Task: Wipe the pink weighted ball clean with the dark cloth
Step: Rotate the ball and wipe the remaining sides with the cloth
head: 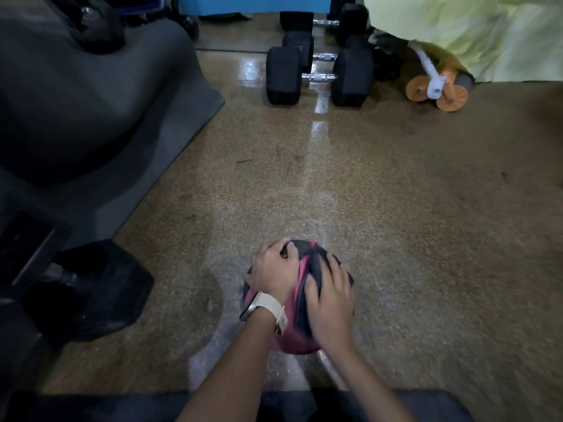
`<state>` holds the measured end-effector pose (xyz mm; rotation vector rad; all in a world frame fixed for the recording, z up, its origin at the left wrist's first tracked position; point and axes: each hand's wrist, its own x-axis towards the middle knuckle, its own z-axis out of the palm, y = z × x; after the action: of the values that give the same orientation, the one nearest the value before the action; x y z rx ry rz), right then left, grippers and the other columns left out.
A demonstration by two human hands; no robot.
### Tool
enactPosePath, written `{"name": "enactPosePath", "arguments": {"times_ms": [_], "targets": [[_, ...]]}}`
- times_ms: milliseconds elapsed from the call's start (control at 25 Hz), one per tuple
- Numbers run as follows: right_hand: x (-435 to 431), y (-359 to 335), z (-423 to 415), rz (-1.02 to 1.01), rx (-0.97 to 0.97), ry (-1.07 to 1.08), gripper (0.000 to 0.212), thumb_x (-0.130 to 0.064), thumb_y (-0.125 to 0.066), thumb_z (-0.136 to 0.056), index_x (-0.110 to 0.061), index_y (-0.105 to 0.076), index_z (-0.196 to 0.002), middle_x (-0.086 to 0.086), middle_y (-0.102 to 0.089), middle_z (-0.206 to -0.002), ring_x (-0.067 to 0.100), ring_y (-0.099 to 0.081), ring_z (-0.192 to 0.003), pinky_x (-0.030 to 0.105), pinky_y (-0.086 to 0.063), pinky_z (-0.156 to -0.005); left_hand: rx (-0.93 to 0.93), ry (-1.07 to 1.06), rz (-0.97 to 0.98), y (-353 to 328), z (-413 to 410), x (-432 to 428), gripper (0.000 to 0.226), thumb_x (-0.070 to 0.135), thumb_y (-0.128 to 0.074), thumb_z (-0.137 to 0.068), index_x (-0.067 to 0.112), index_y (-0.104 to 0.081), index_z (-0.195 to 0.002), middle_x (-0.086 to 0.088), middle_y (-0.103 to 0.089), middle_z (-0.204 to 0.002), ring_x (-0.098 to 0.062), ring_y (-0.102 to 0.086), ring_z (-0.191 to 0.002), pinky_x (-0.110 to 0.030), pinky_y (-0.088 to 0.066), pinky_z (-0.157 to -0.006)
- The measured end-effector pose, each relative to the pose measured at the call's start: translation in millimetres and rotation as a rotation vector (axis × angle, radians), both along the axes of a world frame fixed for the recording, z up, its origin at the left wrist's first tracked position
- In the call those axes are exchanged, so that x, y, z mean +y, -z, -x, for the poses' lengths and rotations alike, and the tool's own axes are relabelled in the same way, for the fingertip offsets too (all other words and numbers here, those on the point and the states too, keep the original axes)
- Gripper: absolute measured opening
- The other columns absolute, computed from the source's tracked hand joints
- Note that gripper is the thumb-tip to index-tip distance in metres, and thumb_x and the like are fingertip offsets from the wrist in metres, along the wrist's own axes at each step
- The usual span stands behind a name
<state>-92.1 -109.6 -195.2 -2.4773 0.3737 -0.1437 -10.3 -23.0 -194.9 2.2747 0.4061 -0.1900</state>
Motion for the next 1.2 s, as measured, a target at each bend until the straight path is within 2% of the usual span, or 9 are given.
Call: {"name": "enactPosePath", "arguments": {"times_ms": [80, 280, 440, 560, 720, 800, 920, 1000, 1200], "targets": [[1, -1, 9, 0.116, 0.013, -0.105, 0.064, -0.051, -0.020, -0.092, -0.020, -0.038, -0.146, 0.004, -0.035, -0.154, 0.029, -0.027, -0.143, 0.053, -0.026, -0.112, -0.006, -0.016, 0.026, 2, -3, 2, 0.058, 0.062, -0.033, -0.078, 0.041, -0.071, -0.118, 0.011, -0.066, -0.133, -0.023, -0.058, -0.127, -0.057, -0.044, -0.108], [-30, -9, -77, -0.146, 0.247, 0.053, 0.040, -0.038, -0.035, -0.098, -0.013, -0.060, -0.115, 0.014, -0.064, -0.118, 0.035, -0.058, -0.112, 0.041, -0.042, -0.085, 0.004, -0.006, -0.001, -1, 7, 0, 0.062, 0.072, -0.042, -0.073, 0.043, -0.068, -0.122, 0.010, -0.063, -0.136, -0.025, -0.051, -0.134, -0.057, -0.043, -0.109], [13, -2, 12, 0.123, -0.008, -0.081, 0.053, -0.043, -0.028, -0.096, -0.021, -0.043, -0.143, 0.004, -0.040, -0.151, 0.029, -0.032, -0.141, 0.051, -0.023, -0.112, 0.047, -0.042, 0.038, 0, -6, 7, 0.045, 0.067, -0.053, -0.084, 0.044, -0.069, -0.119, 0.011, -0.066, -0.132, -0.024, -0.055, -0.130, -0.058, -0.043, -0.108], [6, 6, 20, 0.150, -0.014, -0.219, 0.055, -0.048, -0.024, -0.097, -0.031, -0.029, -0.149, -0.003, -0.025, -0.158, 0.025, -0.015, -0.147, 0.051, -0.014, -0.116, 0.060, -0.056, 0.057, 4, -9, 10, 0.056, 0.072, -0.046, -0.075, 0.046, -0.070, -0.119, 0.007, -0.071, -0.128, -0.028, -0.060, -0.125, -0.056, -0.046, -0.106], [-22, -8, -69, -0.088, 0.191, -0.007, 0.046, -0.042, -0.027, -0.095, -0.020, -0.055, -0.125, 0.004, -0.055, -0.133, 0.030, -0.050, -0.124, 0.046, -0.040, -0.099, 0.025, -0.068, 0.029, 3, -6, 2, 0.063, 0.073, -0.037, -0.070, 0.045, -0.071, -0.115, 0.009, -0.072, -0.122, -0.028, -0.061, -0.123, -0.058, -0.048, -0.104], [-9, -11, -60, 0.002, 0.143, 0.064, 0.051, -0.042, -0.025, -0.094, -0.018, -0.056, -0.127, 0.006, -0.056, -0.134, 0.031, -0.049, -0.126, 0.047, -0.036, -0.102, 0.030, -0.074, 0.044, 2, -10, 1, 0.061, 0.073, -0.037, -0.070, 0.044, -0.071, -0.111, 0.007, -0.073, -0.120, -0.029, -0.061, -0.123, -0.057, -0.047, -0.105], [17, -6, 9, 0.218, -0.011, -0.125, 0.055, -0.043, -0.025, -0.095, -0.022, -0.042, -0.143, 0.003, -0.040, -0.151, 0.030, -0.032, -0.142, 0.054, -0.022, -0.112, 0.044, -0.072, 0.053, 8, -14, 6, 0.053, 0.072, -0.047, -0.076, 0.045, -0.070, -0.115, 0.006, -0.073, -0.121, -0.028, -0.061, -0.123, -0.056, -0.047, -0.105], [5, -1, 0, 0.264, 0.011, -0.219, 0.056, -0.045, -0.023, -0.095, -0.024, -0.040, -0.145, 0.001, -0.039, -0.152, 0.029, -0.031, -0.142, 0.056, -0.023, -0.113, 0.040, -0.061, 0.052, 8, -14, 8, 0.054, 0.073, -0.046, -0.076, 0.046, -0.070, -0.116, 0.005, -0.073, -0.123, -0.029, -0.061, -0.123, -0.057, -0.047, -0.104], [-4, -12, -68, 0.085, 0.128, -0.014, 0.066, -0.050, -0.014, -0.087, -0.018, -0.054, -0.127, 0.004, -0.055, -0.135, 0.030, -0.048, -0.128, 0.055, -0.036, -0.103, 0.070, -0.075, 0.063, 2, -19, 3, 0.058, 0.077, -0.040, -0.070, 0.046, -0.071, -0.110, 0.005, -0.073, -0.119, -0.032, -0.062, -0.120, -0.057, -0.048, -0.103]]}}
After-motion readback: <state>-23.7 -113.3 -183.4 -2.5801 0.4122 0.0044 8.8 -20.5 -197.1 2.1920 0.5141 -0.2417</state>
